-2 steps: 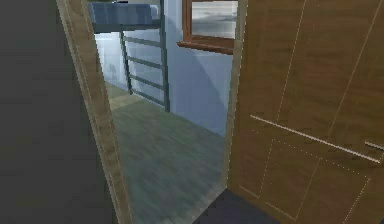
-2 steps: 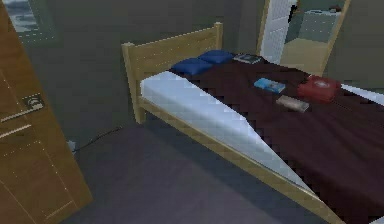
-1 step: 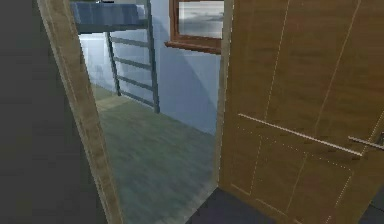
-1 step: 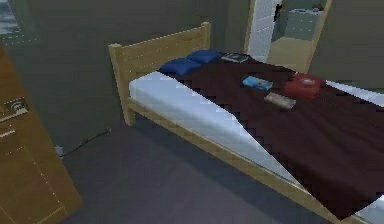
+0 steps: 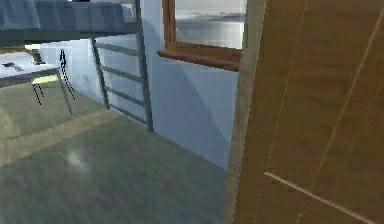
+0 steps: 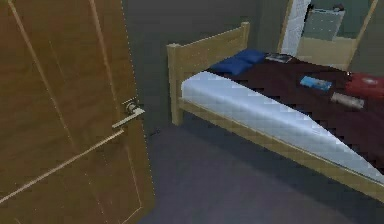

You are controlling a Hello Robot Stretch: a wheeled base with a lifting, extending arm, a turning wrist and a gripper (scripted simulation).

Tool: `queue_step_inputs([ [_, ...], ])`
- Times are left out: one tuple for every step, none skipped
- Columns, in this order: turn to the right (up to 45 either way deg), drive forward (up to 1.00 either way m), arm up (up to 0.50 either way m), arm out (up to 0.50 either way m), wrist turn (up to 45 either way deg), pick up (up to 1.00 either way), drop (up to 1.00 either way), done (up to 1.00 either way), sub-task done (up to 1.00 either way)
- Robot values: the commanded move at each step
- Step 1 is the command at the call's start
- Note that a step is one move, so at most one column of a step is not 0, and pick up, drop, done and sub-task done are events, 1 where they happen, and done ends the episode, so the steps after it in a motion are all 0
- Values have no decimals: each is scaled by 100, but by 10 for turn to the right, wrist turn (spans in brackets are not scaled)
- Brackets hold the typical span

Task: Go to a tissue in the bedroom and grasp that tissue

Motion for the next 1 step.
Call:
queue_step_inputs([
  [-210, 0, 0, 0, 0, 0, 0, 0, 0],
])
